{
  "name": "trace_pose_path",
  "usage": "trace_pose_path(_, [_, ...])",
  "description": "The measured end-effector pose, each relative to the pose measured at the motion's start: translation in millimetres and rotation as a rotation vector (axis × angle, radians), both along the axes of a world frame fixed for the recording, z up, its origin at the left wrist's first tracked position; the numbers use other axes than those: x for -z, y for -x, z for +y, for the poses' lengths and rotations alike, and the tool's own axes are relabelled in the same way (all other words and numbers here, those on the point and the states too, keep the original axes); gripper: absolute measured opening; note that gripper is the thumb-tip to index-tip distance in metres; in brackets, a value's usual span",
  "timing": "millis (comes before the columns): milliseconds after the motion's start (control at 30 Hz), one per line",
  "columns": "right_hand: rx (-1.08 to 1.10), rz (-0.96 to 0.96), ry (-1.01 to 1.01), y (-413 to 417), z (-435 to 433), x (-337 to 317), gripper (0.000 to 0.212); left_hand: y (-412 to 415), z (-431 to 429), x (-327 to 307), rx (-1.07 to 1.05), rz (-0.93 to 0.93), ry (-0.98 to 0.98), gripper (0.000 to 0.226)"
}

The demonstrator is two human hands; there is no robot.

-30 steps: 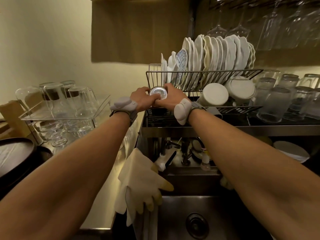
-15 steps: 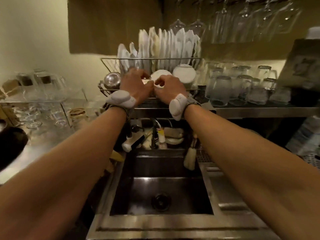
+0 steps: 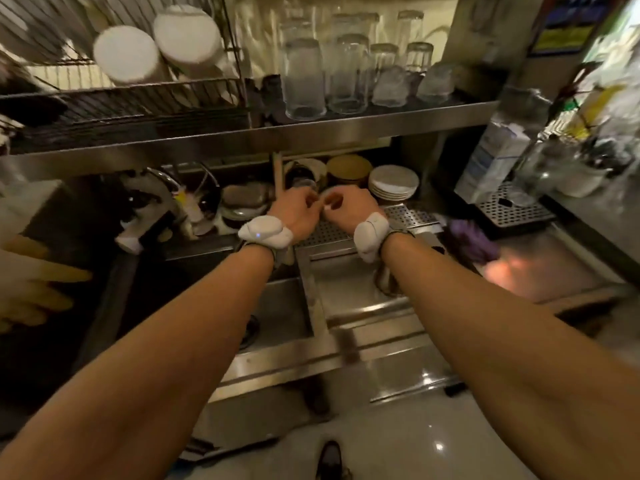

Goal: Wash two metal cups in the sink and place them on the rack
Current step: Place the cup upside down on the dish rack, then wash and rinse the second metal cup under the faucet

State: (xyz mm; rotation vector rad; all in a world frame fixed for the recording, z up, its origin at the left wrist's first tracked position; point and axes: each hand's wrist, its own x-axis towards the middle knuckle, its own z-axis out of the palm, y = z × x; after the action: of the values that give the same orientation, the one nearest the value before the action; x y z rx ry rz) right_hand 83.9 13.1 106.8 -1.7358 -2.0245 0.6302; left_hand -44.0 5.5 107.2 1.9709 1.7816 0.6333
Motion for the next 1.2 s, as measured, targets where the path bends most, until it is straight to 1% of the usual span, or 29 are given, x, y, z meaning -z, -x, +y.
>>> trace_pose_path(67, [0.036,-0.018,0.035,-18.2,-5.3,16.7,0.029,-13.2,-1.2,16.7,0.035,0.004,0.068,0.032])
trace_pose_path(133, [0.124,0.004,0.074,-43.8,-3.8,32.1,0.031,-34.9,6.6,34.2,0.076,0.011,0.145,0.035])
trace_pose_path(233, [0.239,-0.024,0.125,-82.5,-2.3,59.6,0.042,-63.0,12.0,59.9,0.133,0.028,0.267,0.045])
trace_pose_path(333, [0.355,-0.107,0.207,-116.2,-3.2,84.9,0.068,-89.9,17.3,81.1,0.183,0.030,0.339,0.050])
trace_pose_path(400, [0.370,-0.136,0.263,-124.1,-4.9,96.7,0.087,-96.1,17.6,88.1,0.210,0.042,0.363,0.051])
trace_pose_path(467, [0.372,-0.089,0.308,-127.7,1.1,108.7,0.103,-101.7,23.0,98.6,0.241,0.048,0.379,0.053])
trace_pose_path(533, [0.369,-0.044,0.337,-125.6,6.6,122.3,0.110,-103.1,28.1,108.4,0.264,0.037,0.390,0.052])
trace_pose_path(600, [0.379,-0.060,0.336,-123.0,12.8,133.9,0.108,-105.6,33.7,115.0,0.286,0.021,0.397,0.050])
trace_pose_path(667, [0.390,-0.060,0.336,-118.8,17.7,141.1,0.101,-104.0,37.7,119.3,0.297,0.030,0.413,0.051])
trace_pose_path(800, [0.418,-0.053,0.310,-113.7,23.5,141.4,0.090,-96.7,43.9,125.3,0.304,0.017,0.446,0.058])
trace_pose_path(900, [0.323,-0.058,0.265,-108.9,24.0,132.6,0.080,-86.2,47.1,119.6,0.309,0.010,0.404,0.063])
trace_pose_path(967, [0.208,-0.075,0.254,-103.0,21.0,121.9,0.080,-73.5,47.8,113.6,0.303,0.033,0.345,0.070])
trace_pose_path(1000, [0.146,-0.088,0.259,-97.1,18.0,114.3,0.081,-65.1,47.2,110.4,0.308,0.055,0.325,0.070])
trace_pose_path(1033, [0.102,-0.088,0.258,-95.0,18.8,112.2,0.082,-61.9,49.5,108.1,0.328,0.090,0.320,0.065])
trace_pose_path(1133, [-0.023,-0.114,0.239,-69.3,10.8,97.2,0.079,-38.2,37.2,92.5,0.310,0.153,0.315,0.034])
trace_pose_path(1200, [-0.106,-0.177,0.235,-50.9,8.6,89.5,0.083,-21.0,26.9,83.0,0.264,0.184,0.339,0.027])
